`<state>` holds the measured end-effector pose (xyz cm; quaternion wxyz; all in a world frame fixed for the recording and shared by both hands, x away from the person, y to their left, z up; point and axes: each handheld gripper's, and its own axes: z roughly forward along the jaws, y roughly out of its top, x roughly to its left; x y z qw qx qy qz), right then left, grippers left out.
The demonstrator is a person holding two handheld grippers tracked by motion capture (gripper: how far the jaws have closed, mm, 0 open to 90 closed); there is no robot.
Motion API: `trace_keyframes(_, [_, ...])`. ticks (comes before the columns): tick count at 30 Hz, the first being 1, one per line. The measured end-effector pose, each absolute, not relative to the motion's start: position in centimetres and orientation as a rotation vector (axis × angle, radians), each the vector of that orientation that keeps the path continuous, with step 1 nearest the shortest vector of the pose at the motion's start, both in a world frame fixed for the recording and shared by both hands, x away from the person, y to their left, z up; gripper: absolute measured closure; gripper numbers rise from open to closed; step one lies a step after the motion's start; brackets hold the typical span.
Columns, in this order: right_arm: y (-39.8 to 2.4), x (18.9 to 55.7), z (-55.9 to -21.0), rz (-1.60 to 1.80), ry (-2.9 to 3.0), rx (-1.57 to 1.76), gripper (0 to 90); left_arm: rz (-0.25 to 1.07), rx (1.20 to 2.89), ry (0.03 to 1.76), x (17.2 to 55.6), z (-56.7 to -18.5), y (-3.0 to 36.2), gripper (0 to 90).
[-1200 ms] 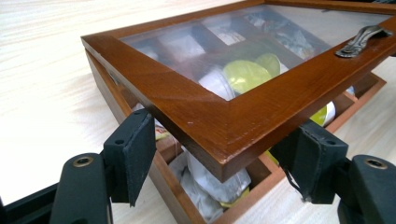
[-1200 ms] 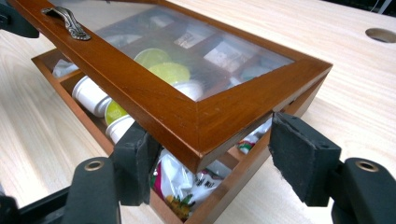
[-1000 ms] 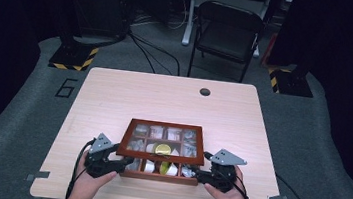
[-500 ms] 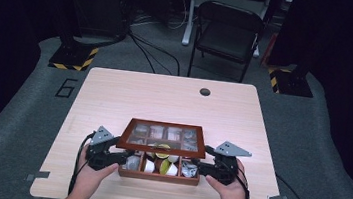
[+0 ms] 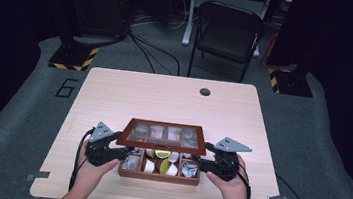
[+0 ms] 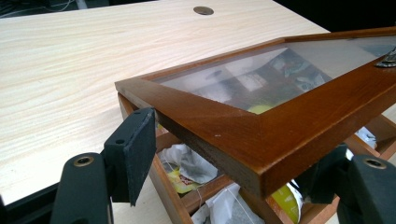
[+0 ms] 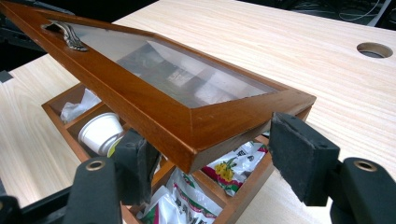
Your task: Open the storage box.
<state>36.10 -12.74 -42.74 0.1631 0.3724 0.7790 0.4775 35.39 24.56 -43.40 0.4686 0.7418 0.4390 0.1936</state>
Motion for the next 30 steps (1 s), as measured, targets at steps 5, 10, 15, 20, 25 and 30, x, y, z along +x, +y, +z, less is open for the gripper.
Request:
trace_keyframes(5, [-12.6, 36.5, -42.3, 1.362, 2.208, 1.090, 34.4, 0.481, 1.817, 1.075, 35.8, -42.8, 24.5, 30.9])
trace_keyframes(10, [-12.3, 37.1, -41.6, 1.362, 2.188, 1.107, 34.0, 0.488, 1.805, 1.084, 36.4, -42.2, 24.3, 29.9])
trace_keyframes(15, [-12.0, 37.7, -41.0, 1.361, 2.174, 1.121, 32.5, 0.501, 1.801, 1.089, 37.2, -41.8, 23.9, 27.7])
trace_keyframes(20, [-11.7, 38.3, -40.8, 1.364, 2.158, 1.134, 29.9, 0.489, 1.799, 1.090, 37.8, -41.6, 23.9, 25.8])
trace_keyframes(25, [-11.4, 39.0, -40.6, 1.353, 2.147, 1.142, 29.0, 0.470, 1.781, 1.105, 38.6, -41.6, 24.0, 25.4])
trace_keyframes(30, [-11.3, 39.8, -40.2, 1.358, 2.128, 1.146, 29.0, 0.468, 1.765, 1.115, 39.5, -41.3, 24.0, 25.4])
